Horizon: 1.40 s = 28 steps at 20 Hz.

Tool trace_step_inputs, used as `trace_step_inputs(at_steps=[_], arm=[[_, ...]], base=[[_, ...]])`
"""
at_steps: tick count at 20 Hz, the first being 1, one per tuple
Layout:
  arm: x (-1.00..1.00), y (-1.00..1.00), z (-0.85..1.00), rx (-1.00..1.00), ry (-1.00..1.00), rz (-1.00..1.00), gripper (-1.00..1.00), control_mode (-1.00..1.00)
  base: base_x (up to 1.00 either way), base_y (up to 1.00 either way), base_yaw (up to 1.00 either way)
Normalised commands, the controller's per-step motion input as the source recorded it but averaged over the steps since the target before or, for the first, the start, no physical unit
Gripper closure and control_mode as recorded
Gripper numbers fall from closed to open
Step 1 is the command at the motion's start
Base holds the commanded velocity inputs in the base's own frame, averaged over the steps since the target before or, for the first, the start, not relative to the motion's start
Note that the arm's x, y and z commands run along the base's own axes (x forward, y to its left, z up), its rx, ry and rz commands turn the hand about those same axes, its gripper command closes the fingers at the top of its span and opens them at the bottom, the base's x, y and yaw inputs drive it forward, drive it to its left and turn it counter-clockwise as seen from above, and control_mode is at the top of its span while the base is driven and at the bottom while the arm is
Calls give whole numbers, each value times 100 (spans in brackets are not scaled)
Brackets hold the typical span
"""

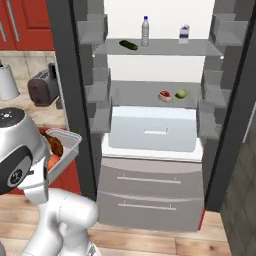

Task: Place the tupperware on the second highest shelf of the fridge. Make space for the tupperware among the existing items by rearranging them on the shelves if needed. Close the fridge door when finished.

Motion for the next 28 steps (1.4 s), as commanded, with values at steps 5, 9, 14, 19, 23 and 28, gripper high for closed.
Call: trace_step_inputs(at_steps=[5, 9, 14, 19, 23, 28], arm=[[0, 0, 0, 0, 0, 0, 100, 100], [0, 0, 0, 0, 0, 0, 100, 100], [0, 0, 0, 0, 0, 0, 100, 100], [0, 0, 0, 0, 0, 0, 100, 100], [0, 0, 0, 0, 0, 0, 100, 100], [0, 0, 0, 0, 0, 0, 100, 100]], base=[[20, -98, -1], [85, -53, 2], [85, -3, 7], [65, -14, 11], [28, -22, 18], [24, -42, 18]])
